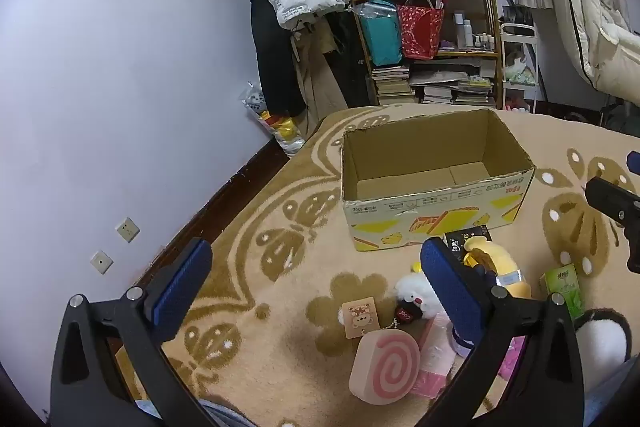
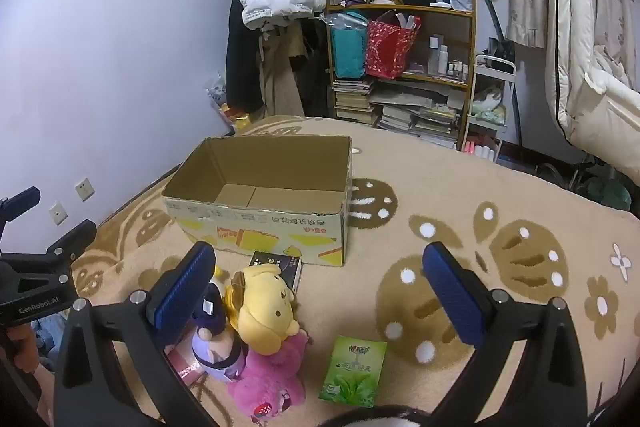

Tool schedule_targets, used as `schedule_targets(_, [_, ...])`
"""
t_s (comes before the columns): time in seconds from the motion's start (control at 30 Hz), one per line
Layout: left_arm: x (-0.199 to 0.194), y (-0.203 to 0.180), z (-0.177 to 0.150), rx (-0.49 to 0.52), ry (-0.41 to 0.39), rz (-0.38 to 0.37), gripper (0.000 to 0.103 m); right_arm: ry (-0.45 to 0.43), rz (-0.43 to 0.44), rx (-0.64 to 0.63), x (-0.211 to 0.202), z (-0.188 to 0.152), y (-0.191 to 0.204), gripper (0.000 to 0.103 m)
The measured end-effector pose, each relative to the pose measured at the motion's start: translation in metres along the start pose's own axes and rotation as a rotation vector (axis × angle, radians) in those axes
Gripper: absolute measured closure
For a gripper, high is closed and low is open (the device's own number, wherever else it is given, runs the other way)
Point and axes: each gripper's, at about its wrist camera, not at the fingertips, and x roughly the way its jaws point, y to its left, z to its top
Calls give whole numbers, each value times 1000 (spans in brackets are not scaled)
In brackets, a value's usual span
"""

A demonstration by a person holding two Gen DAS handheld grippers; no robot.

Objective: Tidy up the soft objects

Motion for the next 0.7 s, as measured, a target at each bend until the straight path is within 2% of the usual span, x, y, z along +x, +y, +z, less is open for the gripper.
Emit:
schedule_targets(0.23, [-6,-14,2,31,-20,7,0,-3,-5,-14,-3,1,1,0])
schedule_targets(0.3, [-1,-4,0,9,-6,-25,0,5,-8,-4,0,0,0,0])
schedule_targets(0.7, [0,-1,1,16,-1,-29,0,12,-8,-2,1,-2,-1,0])
